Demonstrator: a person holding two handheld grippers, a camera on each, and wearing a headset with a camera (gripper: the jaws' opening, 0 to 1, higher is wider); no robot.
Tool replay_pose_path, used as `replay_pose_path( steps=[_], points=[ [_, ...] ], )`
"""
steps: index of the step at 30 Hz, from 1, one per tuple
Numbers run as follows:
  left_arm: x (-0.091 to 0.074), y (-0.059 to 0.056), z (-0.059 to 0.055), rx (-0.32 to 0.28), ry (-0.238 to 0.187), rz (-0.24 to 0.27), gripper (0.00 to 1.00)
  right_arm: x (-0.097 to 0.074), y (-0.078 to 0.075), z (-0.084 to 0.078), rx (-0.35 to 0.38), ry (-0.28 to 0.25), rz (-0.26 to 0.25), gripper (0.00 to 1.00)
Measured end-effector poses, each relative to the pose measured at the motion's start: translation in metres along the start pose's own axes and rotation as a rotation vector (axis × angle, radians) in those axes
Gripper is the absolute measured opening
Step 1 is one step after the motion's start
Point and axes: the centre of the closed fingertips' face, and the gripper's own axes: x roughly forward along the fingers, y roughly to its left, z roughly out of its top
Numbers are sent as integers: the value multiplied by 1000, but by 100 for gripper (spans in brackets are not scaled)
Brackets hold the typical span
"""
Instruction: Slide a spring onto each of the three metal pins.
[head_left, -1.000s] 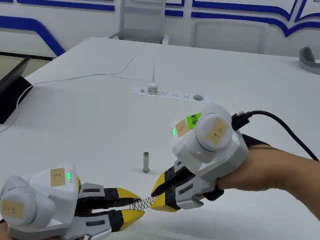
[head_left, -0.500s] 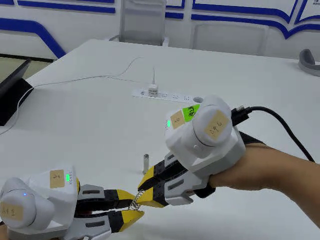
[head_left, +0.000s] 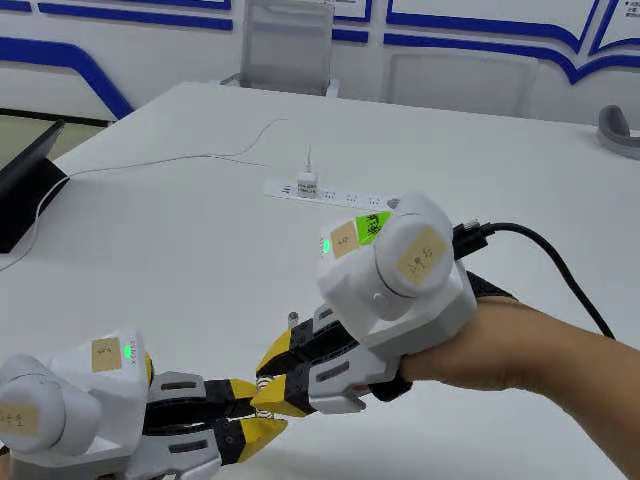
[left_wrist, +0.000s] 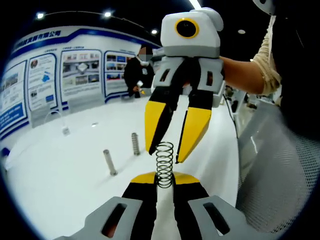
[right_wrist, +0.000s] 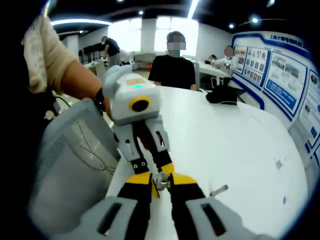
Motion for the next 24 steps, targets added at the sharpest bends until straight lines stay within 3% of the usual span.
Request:
replay_pose_path(
  steps=[24],
  points=[
    [0, 4, 2, -2, -13, 21, 11, 5, -6, -1, 79, -44, -34, 12]
  ],
)
